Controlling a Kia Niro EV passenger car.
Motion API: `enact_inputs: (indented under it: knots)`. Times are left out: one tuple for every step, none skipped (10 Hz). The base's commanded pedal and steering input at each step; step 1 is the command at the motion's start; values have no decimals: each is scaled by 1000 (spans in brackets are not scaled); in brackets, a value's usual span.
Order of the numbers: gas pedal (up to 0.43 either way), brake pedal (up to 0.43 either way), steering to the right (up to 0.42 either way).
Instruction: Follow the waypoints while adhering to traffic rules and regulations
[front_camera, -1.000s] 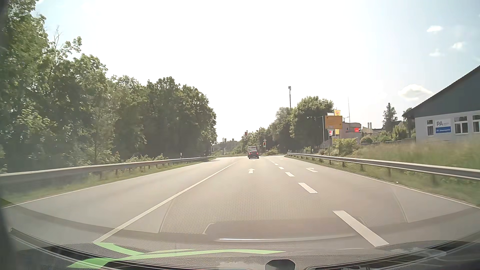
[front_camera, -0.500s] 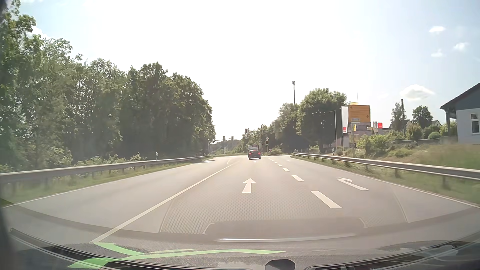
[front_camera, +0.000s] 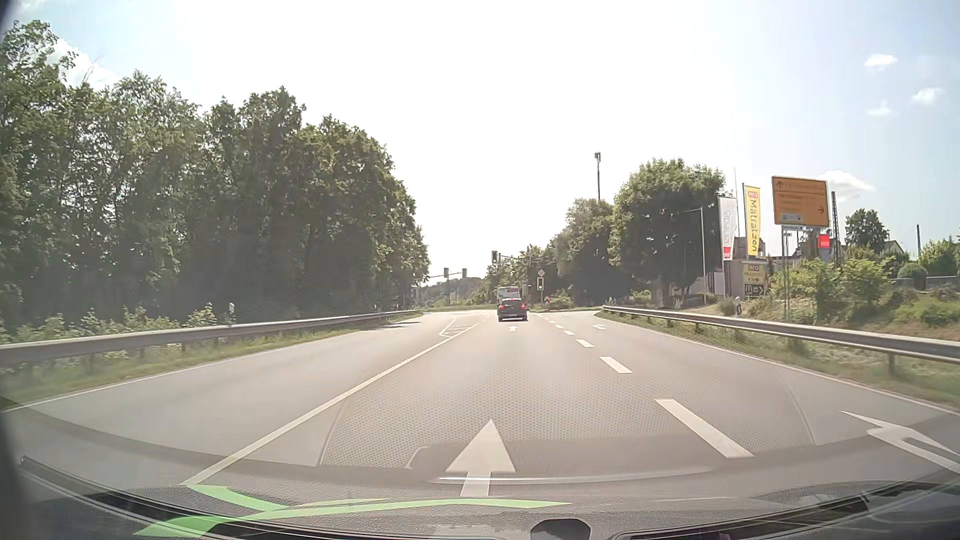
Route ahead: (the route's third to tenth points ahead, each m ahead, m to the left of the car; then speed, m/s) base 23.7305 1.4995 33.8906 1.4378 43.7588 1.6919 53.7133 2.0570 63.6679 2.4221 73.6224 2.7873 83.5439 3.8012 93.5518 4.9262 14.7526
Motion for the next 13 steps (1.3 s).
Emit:
enact_inputs:
  knots:
    - [0, 293, -5]
    - [0, 293, -4]
    - [0, 293, -3]
    - [0, 299, -1]
    - [0, 317, 2]
    - [0, 329, 6]
    - [0, 323, 6]
    - [0, 317, 6]
    - [0, 317, 6]
    - [0, 317, 7]
    - [0, 311, 9]
    - [0, 311, 10]
    - [0, 311, 10]
